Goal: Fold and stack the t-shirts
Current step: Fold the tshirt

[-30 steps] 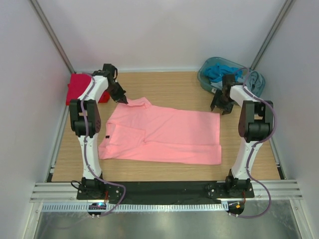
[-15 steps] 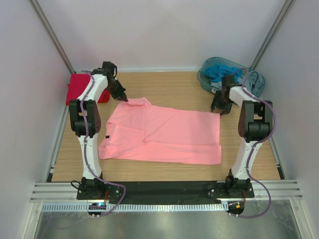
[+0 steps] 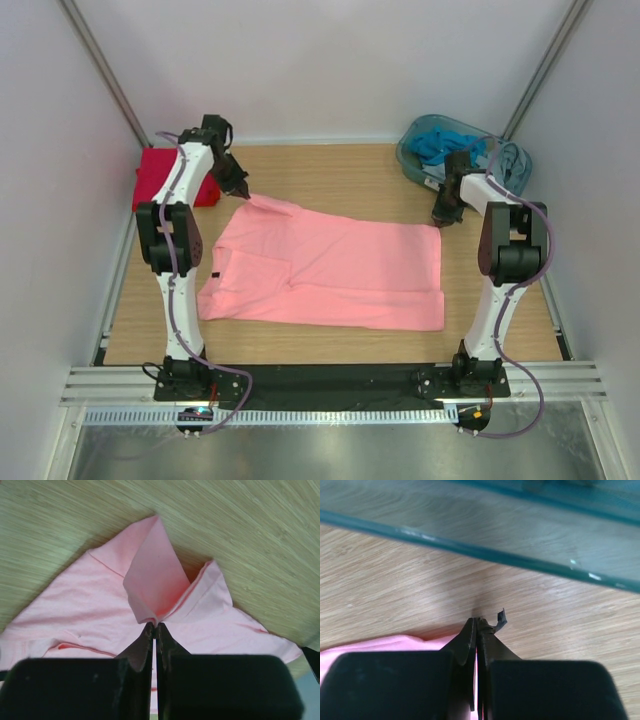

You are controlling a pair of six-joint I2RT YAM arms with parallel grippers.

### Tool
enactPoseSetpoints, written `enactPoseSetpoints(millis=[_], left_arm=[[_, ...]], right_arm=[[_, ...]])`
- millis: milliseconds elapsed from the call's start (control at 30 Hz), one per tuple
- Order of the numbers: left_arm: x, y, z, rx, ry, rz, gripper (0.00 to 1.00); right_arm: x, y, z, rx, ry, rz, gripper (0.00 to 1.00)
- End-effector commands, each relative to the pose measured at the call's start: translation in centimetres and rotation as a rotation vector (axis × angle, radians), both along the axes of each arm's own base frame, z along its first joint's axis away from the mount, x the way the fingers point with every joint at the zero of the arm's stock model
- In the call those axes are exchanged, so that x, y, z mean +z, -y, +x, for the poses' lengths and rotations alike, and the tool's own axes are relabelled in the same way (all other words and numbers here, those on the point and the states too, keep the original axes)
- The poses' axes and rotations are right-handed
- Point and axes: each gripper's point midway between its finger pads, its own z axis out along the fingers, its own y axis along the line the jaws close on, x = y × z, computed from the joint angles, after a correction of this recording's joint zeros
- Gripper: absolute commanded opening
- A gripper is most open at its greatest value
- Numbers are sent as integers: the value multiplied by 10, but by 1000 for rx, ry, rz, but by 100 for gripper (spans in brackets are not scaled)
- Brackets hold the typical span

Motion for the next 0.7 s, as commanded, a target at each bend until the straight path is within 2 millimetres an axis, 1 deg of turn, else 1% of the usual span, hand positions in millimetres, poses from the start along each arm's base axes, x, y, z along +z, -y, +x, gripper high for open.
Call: enactPoseSetpoints(millis=[0, 33, 67, 100, 133, 200, 233, 300, 333, 367, 400, 433, 467, 500, 533, 567, 600, 633, 667], left_arm=[[31, -18, -5, 11, 42, 95, 0], [36, -21, -9, 5, 45, 110, 0], [35, -27, -13, 11, 36, 139, 0], [36, -28, -15, 9, 35, 145, 0], [42, -29, -18, 1, 46, 156, 0], [40, -32, -25, -5, 32, 168, 0], [44, -33, -30, -10, 34, 170, 0], [42, -38, -39, -12, 17, 199, 0], [43, -39, -43, -16, 11, 200, 0], [49, -39, -47, -21, 19, 202, 0], [43, -40, -55, -25, -7, 204, 0], [43, -40, -60, -29, -13, 199, 0], [48, -40, -66, -32, -5, 196, 0], [42, -39, -73, -38, -25, 194, 0], [41, -40, -79, -40, -31, 195, 0], [41, -40, -83, -42, -34, 196, 0], [46, -41, -88, -47, -25, 197, 0], [41, -41, -96, -54, -48, 198, 0], [39, -42, -100, -59, -55, 201, 0]], right_arm=[[39, 9, 4, -12, 91, -56, 1], [37, 10, -2, -14, 80, -65, 1], [39, 13, -5, -17, 84, -77, 1], [48, 13, -7, -21, 105, -80, 1], [43, 12, -14, -19, 92, -77, 1], [50, 12, -19, -23, 109, -74, 1], [47, 12, -27, -26, 93, -73, 1], [49, 13, -35, -33, 86, -79, 1], [51, 12, -44, -36, 84, -77, 1], [51, 12, -49, -36, 80, -75, 1], [53, 12, -52, -36, 85, -74, 1], [49, 11, -61, -35, 70, -72, 1], [55, 10, -66, -41, 80, -68, 1], [55, 8, -74, -40, 73, -57, 1], [51, 6, -79, -39, 55, -49, 1], [55, 5, -83, -43, 65, -43, 1], [56, 4, -87, -53, 62, -35, 1], [53, 3, -94, -56, 44, -35, 1], [53, 3, -99, -58, 37, -31, 1]])
